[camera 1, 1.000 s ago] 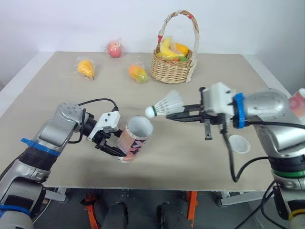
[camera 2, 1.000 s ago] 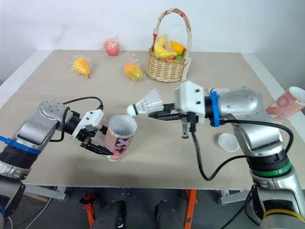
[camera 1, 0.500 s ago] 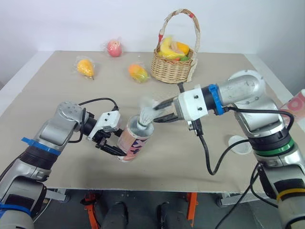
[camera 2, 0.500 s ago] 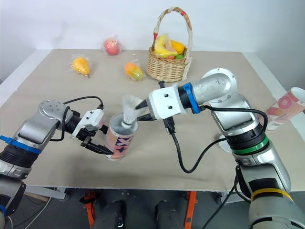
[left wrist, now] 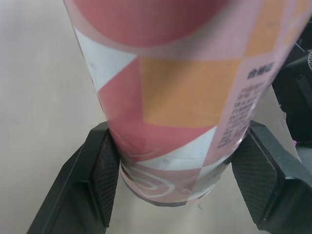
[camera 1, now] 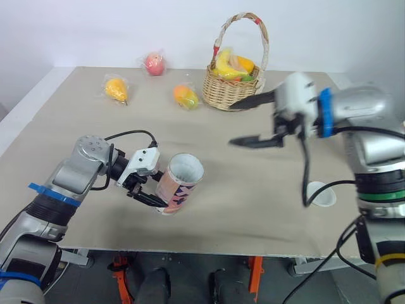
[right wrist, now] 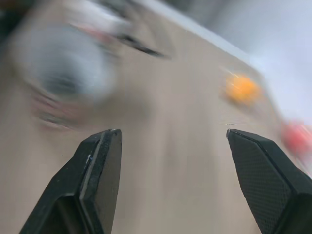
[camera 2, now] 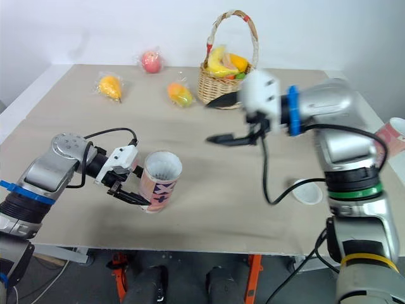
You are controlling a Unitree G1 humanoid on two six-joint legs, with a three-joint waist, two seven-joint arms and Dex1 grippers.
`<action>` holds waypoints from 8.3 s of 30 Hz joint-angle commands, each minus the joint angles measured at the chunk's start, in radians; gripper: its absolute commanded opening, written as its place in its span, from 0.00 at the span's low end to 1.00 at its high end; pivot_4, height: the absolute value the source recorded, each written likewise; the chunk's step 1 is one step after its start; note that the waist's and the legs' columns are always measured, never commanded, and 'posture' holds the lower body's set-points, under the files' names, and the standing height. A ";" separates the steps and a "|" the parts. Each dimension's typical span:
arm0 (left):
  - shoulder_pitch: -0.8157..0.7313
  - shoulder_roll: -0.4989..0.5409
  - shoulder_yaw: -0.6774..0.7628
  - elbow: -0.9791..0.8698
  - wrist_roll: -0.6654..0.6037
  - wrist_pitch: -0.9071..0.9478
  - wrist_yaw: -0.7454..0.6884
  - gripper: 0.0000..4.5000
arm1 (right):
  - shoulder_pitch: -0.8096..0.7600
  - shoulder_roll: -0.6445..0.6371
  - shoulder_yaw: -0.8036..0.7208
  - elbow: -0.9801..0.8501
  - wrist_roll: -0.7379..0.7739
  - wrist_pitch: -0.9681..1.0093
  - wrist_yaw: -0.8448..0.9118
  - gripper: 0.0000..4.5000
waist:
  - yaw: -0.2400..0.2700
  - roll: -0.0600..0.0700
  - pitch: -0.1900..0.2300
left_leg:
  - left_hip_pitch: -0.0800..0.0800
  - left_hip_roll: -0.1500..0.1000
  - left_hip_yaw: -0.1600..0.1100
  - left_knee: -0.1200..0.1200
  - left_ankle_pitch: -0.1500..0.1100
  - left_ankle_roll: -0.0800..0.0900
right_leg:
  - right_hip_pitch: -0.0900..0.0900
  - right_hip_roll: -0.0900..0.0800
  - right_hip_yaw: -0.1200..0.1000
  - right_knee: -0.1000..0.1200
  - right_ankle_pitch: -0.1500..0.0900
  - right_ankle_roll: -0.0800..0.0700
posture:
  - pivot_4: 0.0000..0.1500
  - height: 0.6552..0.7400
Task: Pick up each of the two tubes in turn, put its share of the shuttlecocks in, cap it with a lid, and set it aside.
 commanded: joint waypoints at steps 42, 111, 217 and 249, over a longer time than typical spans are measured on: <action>0.009 0.029 0.041 -0.064 -0.031 0.048 0.027 0.70 | -0.257 0.195 -0.140 1.241 -0.322 -0.255 -0.892 0.01 | -0.017 0.001 0.001 | 0.000 -0.001 0.002 -0.003 0.000 0.000 | -0.001 0.002 0.004 -0.001 0.001 0.001 | 1.00 1.00; 0.011 0.033 0.039 -0.057 -0.028 0.043 0.018 0.70 | 0.136 0.063 0.047 -0.473 0.323 0.194 0.019 0.68 | -0.011 0.006 0.004 | 0.000 0.001 0.000 -0.001 0.001 0.001 | -0.001 0.003 0.001 0.000 -0.002 0.006 | 1.00 1.00; 0.156 -0.482 0.068 0.257 0.010 -0.420 0.376 0.70 | 0.047 -0.212 0.255 0.758 -0.451 -0.259 0.289 0.01 | -0.014 0.006 0.003 | 0.016 0.014 0.029 0.001 0.002 -0.001 | 0.002 0.018 0.032 -0.001 0.009 0.003 | 1.00 1.00; 0.116 -0.456 0.057 0.294 0.021 -0.361 0.319 0.70 | -0.469 -0.048 0.583 0.101 -0.062 -0.304 0.376 0.01 | -0.016 0.003 0.002 | 0.008 0.017 0.035 -0.002 -0.003 -0.003 | -0.012 0.019 0.036 0.000 0.008 0.005 | 1.00 1.00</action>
